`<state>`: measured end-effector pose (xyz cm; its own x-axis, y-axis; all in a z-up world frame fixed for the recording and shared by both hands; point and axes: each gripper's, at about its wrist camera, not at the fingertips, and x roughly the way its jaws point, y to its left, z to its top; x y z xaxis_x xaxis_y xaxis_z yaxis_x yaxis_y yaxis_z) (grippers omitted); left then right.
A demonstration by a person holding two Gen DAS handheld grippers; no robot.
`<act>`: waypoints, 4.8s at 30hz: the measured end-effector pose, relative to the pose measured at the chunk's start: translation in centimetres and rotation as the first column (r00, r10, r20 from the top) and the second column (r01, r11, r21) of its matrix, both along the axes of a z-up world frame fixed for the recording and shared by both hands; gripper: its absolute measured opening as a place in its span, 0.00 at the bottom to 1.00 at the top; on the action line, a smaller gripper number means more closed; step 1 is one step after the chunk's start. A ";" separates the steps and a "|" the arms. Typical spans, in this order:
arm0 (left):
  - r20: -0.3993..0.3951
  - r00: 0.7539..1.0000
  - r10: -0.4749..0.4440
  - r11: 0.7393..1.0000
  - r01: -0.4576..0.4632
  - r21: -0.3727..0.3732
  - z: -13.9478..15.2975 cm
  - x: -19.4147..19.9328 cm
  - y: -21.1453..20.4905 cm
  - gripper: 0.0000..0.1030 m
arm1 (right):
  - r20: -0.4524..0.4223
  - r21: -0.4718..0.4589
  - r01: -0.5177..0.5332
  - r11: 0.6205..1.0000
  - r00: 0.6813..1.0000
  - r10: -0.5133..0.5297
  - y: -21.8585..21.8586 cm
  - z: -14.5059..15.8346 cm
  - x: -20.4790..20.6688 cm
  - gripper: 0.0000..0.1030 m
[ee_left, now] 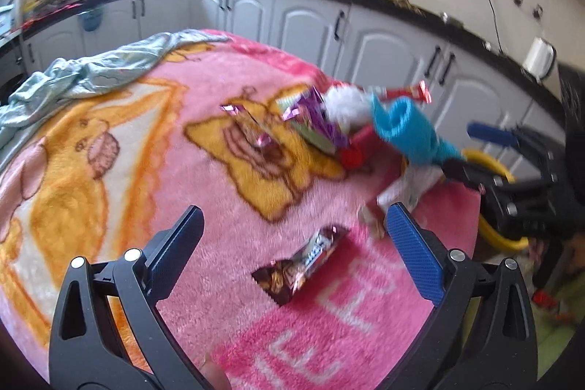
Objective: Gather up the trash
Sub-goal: 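Grasp the chocolate bar wrapper with the left tool while the right tool grasps the blue sponge cloth, then carry the wrapper and blue cloth over the yellow bin and release both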
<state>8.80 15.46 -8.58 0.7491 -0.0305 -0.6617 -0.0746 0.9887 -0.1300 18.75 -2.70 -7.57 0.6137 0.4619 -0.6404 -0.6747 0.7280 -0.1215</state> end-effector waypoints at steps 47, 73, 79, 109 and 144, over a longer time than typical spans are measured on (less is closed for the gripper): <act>-0.112 0.980 -0.167 0.985 0.170 0.018 -2.3 0.0 -1.7 0.10 | -0.014 -0.018 -0.014 1.000 1.000 0.014 -0.1 0.8 0.7 0.27; 0.044 0.974 -0.221 0.975 0.222 -0.007 4.7 2.1 -7.4 0.10 | -0.025 0.169 0.073 0.983 0.997 -0.070 -8.4 6.1 -1.6 0.27; 0.063 0.963 -0.261 0.965 0.261 -0.005 5.8 3.5 -9.8 0.10 | -0.014 0.200 0.123 0.972 0.992 -0.123 -11.3 7.1 -1.3 0.27; 0.114 0.882 -0.456 0.886 0.462 -0.029 7.2 9.4 -23.1 0.10 | -0.040 0.327 0.414 0.849 0.904 -0.425 -25.9 7.9 -0.7 0.27; -0.029 0.820 -0.572 0.819 0.568 -0.085 -0.6 15.0 -33.1 0.27 | -0.259 0.390 0.631 0.671 0.774 -0.577 -34.9 1.1 3.2 0.37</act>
<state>23.77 -17.60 -9.19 0.5487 -0.4884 -0.6785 0.4906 0.8453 -0.2117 22.00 -37.57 -6.44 0.7995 0.2537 -0.5445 -0.0570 0.9344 0.3518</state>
